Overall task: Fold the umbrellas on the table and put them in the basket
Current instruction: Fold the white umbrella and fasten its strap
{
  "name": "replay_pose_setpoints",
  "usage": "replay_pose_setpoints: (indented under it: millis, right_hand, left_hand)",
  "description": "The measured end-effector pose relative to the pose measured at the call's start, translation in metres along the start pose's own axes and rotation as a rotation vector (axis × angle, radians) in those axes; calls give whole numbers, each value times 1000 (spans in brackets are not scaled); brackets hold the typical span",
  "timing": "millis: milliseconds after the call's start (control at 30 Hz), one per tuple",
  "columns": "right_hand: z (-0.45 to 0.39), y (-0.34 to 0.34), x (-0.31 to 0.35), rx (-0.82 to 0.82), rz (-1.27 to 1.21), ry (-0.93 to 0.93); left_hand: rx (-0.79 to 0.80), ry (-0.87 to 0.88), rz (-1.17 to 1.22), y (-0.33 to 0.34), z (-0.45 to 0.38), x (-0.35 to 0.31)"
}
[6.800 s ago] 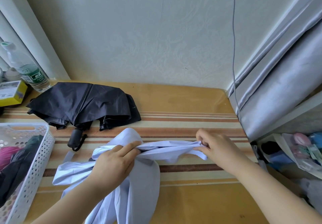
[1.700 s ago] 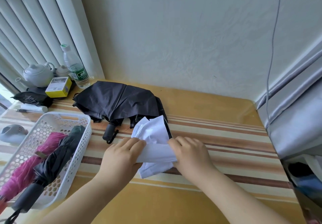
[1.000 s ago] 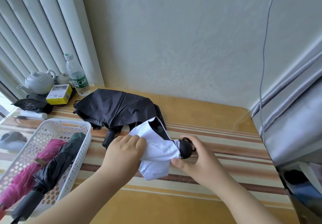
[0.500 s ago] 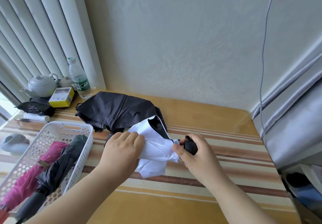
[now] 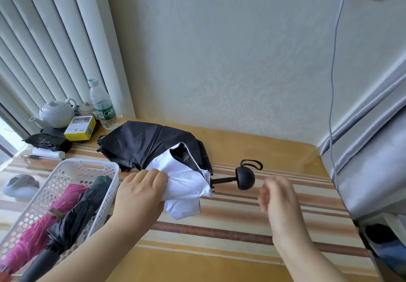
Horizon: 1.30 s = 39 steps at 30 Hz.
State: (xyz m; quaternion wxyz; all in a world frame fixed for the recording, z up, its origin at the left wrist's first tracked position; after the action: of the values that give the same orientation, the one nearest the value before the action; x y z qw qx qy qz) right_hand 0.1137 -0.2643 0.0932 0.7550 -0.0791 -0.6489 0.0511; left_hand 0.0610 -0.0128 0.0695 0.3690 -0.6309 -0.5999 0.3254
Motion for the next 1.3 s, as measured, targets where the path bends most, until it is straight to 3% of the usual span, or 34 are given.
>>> replay_pose_setpoints:
  millis: [67, 167, 233, 300, 367, 400, 500, 767, 900, 1033, 1100, 1233, 1267, 1300]
  right_hand:
    - [14, 3, -7, 78, 184, -55]
    - [27, 12, 20, 75, 601, -643]
    - [24, 25, 34, 161, 921, -876]
    - [16, 41, 41, 415, 1149, -692]
    - [7, 52, 33, 663, 1196, -470]
    - [4, 56, 31, 702, 1179, -461]
    - [-2, 62, 27, 698, 1031, -416]
    - [1, 70, 16, 658, 1186, -468]
    - [2, 70, 14, 729, 1186, -397]
    - [-2, 69, 6, 690, 1199, -380]
    - [-8, 64, 0, 650, 1160, -329]
    - [-17, 57, -5, 561, 1107, -281]
    - [-17, 57, -5, 527, 1095, -283]
    - [-16, 57, -5, 491, 1084, -290]
  left_hand:
    - [-7, 12, -22, 1, 1, 1]
    - [-35, 80, -59, 1, 0, 1]
    - [-67, 142, -80, 0, -2, -2]
    - [-95, 187, -99, -1, -5, -8]
    - [-110, 219, -108, 0, -6, -14]
    - [-104, 228, -107, 1, -6, -16]
    - [-105, 223, -106, 3, -5, -16]
    - [-85, 210, -85, 10, -2, -14]
    - [25, 221, -43, 14, -7, -13]
    - [282, 207, 36, 25, -3, -4]
    - [285, 109, 154, 20, -11, -3]
    - [24, -295, 318, -10, -5, -11]
    - [105, -447, 389, -15, -4, -15]
    - [289, -631, 527, -16, -2, -21]
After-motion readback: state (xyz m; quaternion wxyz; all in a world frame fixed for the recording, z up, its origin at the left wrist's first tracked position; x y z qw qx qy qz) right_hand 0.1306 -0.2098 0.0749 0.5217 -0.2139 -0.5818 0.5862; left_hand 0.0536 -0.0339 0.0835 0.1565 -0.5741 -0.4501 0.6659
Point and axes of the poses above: each hand's wrist, its own z-axis away from the middle knuckle, its own y-axis out of the palm, x = y × z, the point moved 3 cm from there along -z, towards the middle knuckle, and after that the axes turned 3 degrees about -z, right-handed, at the moved point
